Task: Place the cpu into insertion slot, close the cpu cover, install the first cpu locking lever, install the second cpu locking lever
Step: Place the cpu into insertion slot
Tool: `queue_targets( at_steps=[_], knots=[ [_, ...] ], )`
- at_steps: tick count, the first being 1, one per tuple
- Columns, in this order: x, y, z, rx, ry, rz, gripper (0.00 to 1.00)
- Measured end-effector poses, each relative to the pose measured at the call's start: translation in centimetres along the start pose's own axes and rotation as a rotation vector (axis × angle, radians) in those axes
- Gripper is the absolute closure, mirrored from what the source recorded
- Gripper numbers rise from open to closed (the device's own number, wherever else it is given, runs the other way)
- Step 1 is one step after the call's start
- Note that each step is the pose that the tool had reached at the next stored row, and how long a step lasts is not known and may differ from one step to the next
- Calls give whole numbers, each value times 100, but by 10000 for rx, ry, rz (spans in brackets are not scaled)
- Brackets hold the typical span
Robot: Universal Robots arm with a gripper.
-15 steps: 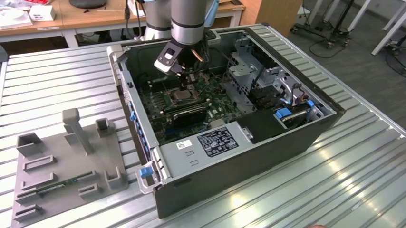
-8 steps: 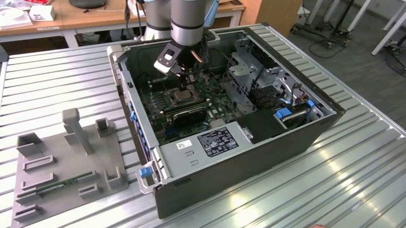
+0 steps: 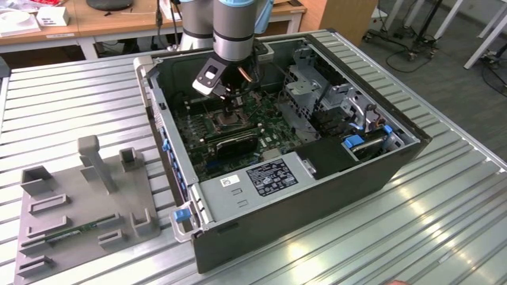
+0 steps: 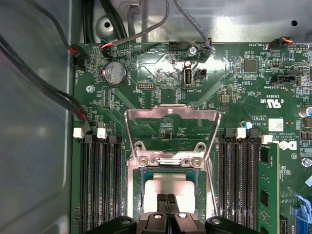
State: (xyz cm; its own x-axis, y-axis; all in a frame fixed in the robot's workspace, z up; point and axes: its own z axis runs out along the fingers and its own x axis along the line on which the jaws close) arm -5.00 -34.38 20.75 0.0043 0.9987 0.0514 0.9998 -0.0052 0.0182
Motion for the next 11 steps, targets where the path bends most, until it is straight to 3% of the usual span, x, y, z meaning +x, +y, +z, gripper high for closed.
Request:
queue_targets(
  at_steps=[11],
  knots=[
    [-9,0,14,0,-15,1,89]
  ],
)
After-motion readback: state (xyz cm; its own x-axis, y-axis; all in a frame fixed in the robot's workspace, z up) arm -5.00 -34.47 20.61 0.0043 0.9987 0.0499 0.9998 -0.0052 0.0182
